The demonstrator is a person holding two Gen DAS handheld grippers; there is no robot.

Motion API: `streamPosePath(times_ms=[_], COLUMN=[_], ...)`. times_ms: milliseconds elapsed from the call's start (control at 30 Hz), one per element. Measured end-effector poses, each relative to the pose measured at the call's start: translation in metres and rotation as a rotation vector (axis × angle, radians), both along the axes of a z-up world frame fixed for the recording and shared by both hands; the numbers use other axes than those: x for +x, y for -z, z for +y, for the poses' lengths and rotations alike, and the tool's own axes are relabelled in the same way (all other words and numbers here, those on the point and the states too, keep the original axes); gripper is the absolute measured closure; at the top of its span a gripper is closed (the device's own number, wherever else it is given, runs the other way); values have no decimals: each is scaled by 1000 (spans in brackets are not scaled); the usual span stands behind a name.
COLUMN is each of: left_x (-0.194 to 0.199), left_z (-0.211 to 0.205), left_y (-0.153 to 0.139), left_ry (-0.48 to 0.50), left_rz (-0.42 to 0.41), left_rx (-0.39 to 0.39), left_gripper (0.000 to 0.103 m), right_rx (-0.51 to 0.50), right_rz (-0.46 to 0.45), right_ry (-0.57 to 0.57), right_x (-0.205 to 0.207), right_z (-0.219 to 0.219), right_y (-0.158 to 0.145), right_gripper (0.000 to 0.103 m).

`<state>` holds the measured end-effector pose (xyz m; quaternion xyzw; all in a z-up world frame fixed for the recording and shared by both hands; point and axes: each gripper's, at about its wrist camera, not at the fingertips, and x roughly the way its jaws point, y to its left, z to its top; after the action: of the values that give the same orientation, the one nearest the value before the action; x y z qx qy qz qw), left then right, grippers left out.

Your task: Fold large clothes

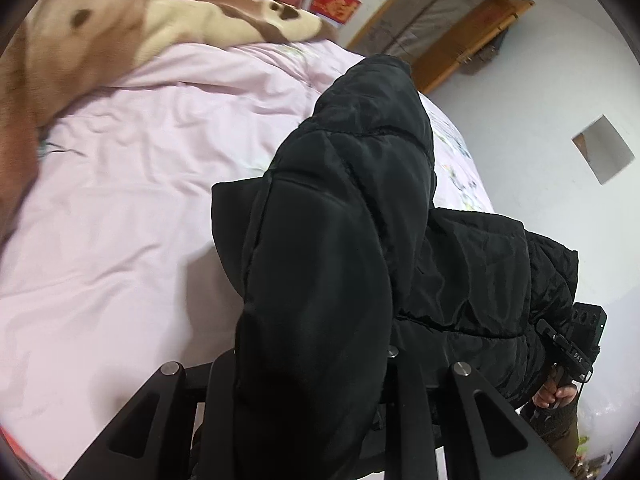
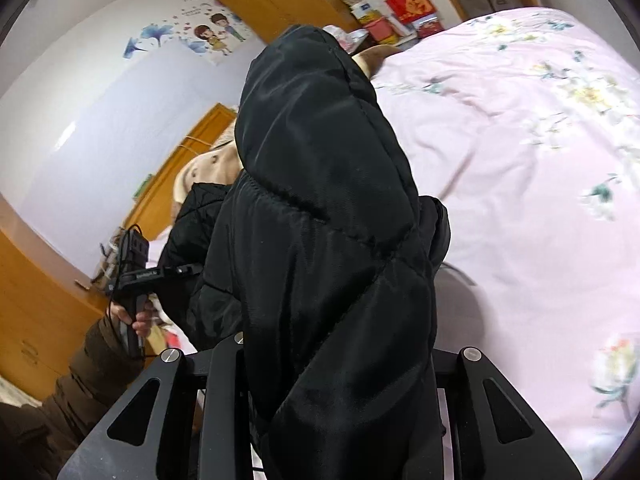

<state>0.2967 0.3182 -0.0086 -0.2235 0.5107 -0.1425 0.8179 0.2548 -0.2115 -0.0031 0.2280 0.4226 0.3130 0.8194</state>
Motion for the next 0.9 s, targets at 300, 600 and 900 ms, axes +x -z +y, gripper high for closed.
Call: streamPosePath(times_ms=[300, 600, 900], left_x=[-13, -13, -15], left_z=[50, 58, 57], left_y=[44, 103, 115], left_ry=[-84, -98, -109], left_rz=[76, 141, 163], left_rx=[-5, 2, -4], left_gripper=[77, 64, 38], right_rx=[50, -93, -237], right_rz=[79, 116, 95], right_ry=[-11, 12, 20], right_x=[6, 5, 5], right_z=[40, 35, 51], right_y=[56, 97, 97], right_gripper=[73, 69, 45])
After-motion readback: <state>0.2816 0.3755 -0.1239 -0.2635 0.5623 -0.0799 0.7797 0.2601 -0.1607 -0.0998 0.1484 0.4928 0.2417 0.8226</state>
